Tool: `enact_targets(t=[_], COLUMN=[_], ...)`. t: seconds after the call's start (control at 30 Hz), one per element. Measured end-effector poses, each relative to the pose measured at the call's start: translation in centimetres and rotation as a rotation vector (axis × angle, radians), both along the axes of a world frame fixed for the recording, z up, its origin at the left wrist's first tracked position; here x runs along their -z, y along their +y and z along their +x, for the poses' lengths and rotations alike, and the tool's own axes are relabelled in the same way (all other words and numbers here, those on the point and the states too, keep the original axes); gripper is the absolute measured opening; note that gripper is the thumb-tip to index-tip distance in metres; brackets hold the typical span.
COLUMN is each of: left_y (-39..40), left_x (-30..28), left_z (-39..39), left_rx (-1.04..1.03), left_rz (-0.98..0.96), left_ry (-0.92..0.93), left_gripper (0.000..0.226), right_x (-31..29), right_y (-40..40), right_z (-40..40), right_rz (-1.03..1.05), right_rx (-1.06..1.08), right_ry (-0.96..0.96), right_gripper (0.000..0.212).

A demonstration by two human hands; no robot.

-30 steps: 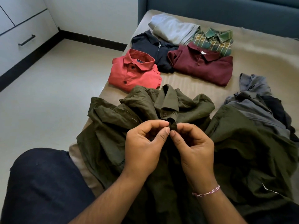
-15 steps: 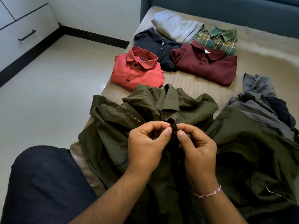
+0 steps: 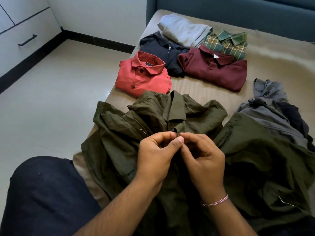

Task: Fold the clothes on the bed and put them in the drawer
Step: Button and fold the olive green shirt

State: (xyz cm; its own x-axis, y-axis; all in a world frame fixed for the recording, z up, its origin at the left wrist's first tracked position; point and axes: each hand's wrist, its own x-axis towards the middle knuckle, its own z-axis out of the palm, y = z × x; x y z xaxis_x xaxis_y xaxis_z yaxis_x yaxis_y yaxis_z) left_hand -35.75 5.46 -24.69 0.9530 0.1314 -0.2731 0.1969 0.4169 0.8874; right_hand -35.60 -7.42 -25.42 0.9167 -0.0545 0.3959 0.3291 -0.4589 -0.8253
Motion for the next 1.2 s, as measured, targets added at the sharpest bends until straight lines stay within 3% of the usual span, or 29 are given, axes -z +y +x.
enact_targets(t=[0.23, 0.5, 0.57, 0.63, 0.77, 0.83, 1.0, 1.07, 1.13, 1.2], left_y=[-0.1, 0.4, 0.8, 1.4, 2.6, 2.7, 2.2, 3.2, 4.8, 6.6], left_x=[1.5, 0.3, 0.0, 0.0, 0.6, 0.9, 1.3, 0.8, -0.2, -1.7], left_z=[1.1, 0.6, 0.6, 0.7, 1.5, 1.7, 1.6, 2.4, 3.9, 5.6], left_rx=[-0.022, 0.092, 0.131, 0.189, 0.356, 0.368, 0.170, 0.115, 0.145, 0.300], left_rz=[0.106, -0.053, 0.005, 0.210, 0.750, 0.920, 0.913, 0.960, 1.046, 1.094], left_ry=[0.053, 0.102, 0.065, -0.045, -0.424, -0.550, -0.629, -0.677, -0.727, -0.741], left_gripper=[0.010, 0.012, 0.009, 0.007, 0.037, 0.045, 0.031, 0.022, 0.017, 0.013], right_x=[0.2, 0.0, 0.0, -0.2, -0.5, -0.8, -1.4, -1.3, -1.4, -1.6], right_y=[0.3, -0.4, -0.3, 0.0, 0.1, -0.2, -0.9, -1.3, -1.8, -2.5], right_z=[-0.1, 0.4, 0.5, 0.5, 0.6, 0.8, 0.8, 0.9, 1.3, 1.6], right_rz=[-0.123, -0.319, -0.237, -0.041, 0.489, 0.620, 0.470, 0.261, 0.015, -0.038], right_rx=[0.052, 0.016, 0.044, 0.105, 0.171, 0.150, -0.069, -0.140, -0.120, -0.086], right_ry=[-0.078, -0.222, -0.178, -0.046, 0.319, 0.401, 0.435, 0.379, 0.308, 0.311], right_gripper=[0.020, 0.021, 0.015, 0.014, 0.017, 0.018, 0.026, 0.033, 0.020, 0.006])
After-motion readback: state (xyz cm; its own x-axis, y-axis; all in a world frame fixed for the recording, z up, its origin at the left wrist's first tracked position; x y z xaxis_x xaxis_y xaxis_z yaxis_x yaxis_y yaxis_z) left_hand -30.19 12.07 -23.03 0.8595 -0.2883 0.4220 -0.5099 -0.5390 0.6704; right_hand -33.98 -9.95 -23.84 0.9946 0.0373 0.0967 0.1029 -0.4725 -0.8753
